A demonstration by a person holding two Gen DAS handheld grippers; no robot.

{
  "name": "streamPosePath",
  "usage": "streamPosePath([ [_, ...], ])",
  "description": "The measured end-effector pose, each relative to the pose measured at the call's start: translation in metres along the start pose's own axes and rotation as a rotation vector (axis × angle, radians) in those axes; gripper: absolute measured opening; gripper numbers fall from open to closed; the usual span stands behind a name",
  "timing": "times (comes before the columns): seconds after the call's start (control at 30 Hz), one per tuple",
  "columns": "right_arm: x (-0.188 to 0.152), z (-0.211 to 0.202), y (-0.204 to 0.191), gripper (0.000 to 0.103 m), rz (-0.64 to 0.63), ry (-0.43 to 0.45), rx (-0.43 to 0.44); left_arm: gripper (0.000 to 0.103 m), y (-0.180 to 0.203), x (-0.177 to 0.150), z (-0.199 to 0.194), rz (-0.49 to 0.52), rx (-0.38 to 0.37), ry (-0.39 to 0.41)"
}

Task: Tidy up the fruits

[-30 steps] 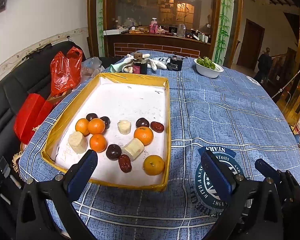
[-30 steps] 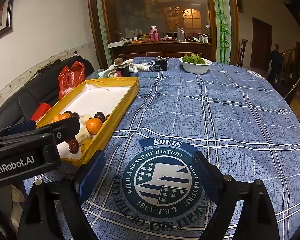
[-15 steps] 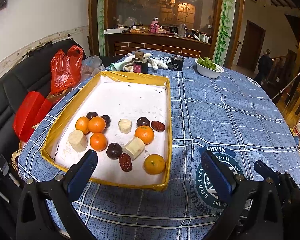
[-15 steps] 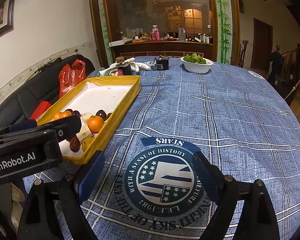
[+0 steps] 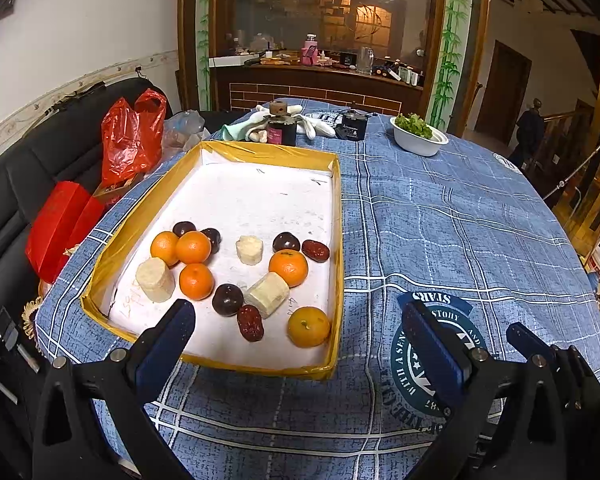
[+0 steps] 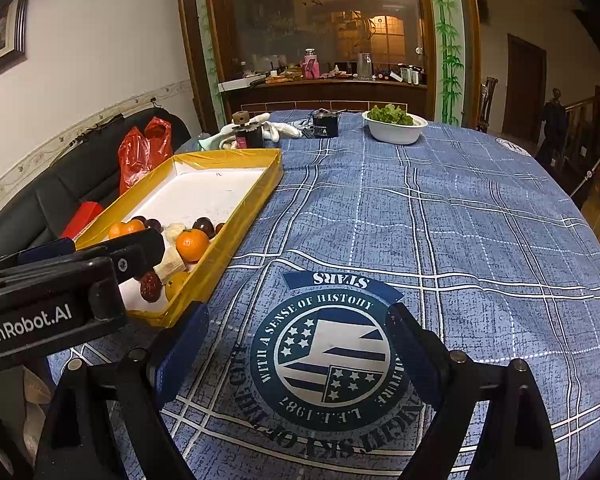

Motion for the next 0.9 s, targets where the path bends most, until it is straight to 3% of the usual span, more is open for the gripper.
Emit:
streamPosePath([
  [0.23,0.000,-0.001,0.000,0.093,-0.001,0.001,0.000,0.103,-0.005,0.003,-0.006,-0.024,0.026,0.035],
  [0.33,0.001,-0.004,0.000,0.093,0.000,0.012,0.002,0.103,-0.025,0.016,-0.026,-0.087,0.135,0.156],
  [0.4,0.003,-0.008,0.001,0.093,0.000,0.029,0.003,0.103,-0.044,0.024,-0.054,-0.142,0.248,0.288],
  [0.5,0.006,-0.013,0.002,0.093,0.005,0.051,0.007,0.103,-0.057,0.024,-0.085,-0.201,0.311,0.449],
  [0.53,0.006,-0.014,0.003,0.094,0.007,0.053,0.010,0.103,-0.059,0.024,-0.087,-0.211,0.321,0.459],
  [0.77,0.004,-0.013,-0.010,0.094,-0.039,0.048,0.045,0.103,-0.038,0.019,-0.058,-0.118,0.194,0.291],
  [0.9,0.004,-0.013,-0.021,0.094,-0.078,0.050,0.069,0.103,-0.038,0.018,-0.050,-0.121,0.169,0.251],
])
Point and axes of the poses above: each gripper's, at about its wrist camera, not at the fingertips, and z roughly the way its jaws point, y to its right, x to its top, the point moved 9 cm from there along z, roughly the way its jaws point, and after that the axes turned 14 degrees about x, right-handed, at the moved point
